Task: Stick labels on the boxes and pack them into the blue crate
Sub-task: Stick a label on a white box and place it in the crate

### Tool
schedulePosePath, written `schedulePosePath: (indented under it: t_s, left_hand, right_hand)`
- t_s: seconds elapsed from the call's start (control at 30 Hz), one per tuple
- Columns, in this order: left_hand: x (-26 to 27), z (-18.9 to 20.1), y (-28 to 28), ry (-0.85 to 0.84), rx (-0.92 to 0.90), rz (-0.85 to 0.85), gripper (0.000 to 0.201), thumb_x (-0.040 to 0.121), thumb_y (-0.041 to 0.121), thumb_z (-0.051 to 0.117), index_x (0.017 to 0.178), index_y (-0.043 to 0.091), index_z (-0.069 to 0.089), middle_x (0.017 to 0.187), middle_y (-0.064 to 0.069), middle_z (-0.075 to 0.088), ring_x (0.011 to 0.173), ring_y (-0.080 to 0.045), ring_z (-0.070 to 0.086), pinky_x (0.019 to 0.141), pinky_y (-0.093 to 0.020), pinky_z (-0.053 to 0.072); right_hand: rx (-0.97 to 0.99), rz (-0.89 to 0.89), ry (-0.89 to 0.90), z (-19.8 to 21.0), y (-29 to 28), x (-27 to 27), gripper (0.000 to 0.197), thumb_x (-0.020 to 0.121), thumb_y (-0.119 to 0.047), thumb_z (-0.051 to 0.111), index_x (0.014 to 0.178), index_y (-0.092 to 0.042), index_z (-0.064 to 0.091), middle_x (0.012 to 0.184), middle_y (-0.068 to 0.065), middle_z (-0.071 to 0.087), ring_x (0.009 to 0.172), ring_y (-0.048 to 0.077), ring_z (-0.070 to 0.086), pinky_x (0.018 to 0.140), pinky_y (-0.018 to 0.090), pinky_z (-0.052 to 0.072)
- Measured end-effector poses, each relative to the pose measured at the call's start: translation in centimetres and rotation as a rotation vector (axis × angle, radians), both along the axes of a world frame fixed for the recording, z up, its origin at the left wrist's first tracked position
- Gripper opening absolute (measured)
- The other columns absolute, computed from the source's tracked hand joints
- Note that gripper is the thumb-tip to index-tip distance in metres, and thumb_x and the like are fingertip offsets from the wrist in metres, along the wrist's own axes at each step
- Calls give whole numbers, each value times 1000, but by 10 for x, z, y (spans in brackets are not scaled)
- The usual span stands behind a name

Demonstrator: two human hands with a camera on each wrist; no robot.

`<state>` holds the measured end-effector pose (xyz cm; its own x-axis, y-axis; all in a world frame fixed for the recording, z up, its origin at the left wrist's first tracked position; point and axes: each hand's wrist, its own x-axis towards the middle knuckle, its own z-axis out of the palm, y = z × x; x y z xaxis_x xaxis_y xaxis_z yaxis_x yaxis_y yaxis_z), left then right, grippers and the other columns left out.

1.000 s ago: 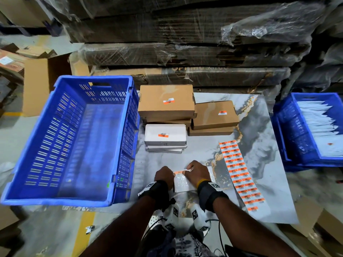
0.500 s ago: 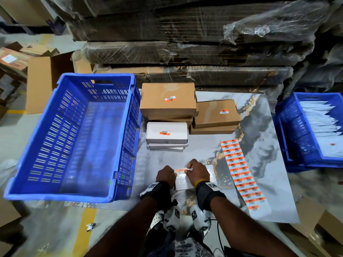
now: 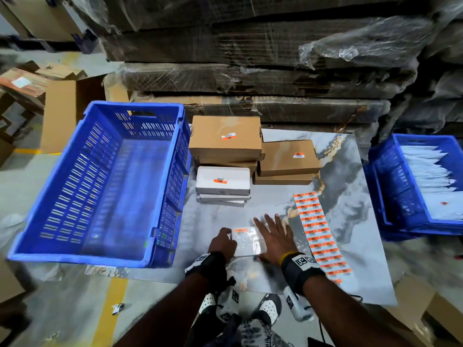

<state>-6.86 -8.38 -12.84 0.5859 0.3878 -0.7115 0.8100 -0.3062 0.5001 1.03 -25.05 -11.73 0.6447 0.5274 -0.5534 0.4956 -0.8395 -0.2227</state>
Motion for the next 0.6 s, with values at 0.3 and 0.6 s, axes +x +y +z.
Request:
schedulePosePath:
  t_s: [0.3, 0.6]
  left_hand:
    - [-7, 10, -9, -128, -73, 90, 56, 83, 14, 59, 136, 29, 48, 120, -9, 66, 104, -27, 63, 89, -32, 53]
    - [0, 81, -11, -493, -529, 456, 35, 89, 1, 65, 117, 19, 55, 107, -14, 68, 83, -28, 67, 69, -38, 59]
  right_hand:
    - [71, 17, -28, 7, -3, 2, 99, 76, -50, 71, 152, -24, 14, 153, 5, 23, 145, 26, 16, 112, 59, 26]
    - [299, 0, -159, 70, -12, 23, 97, 70, -64, 69, 149, -33, 21, 143, 3, 33, 132, 26, 35, 105, 45, 38]
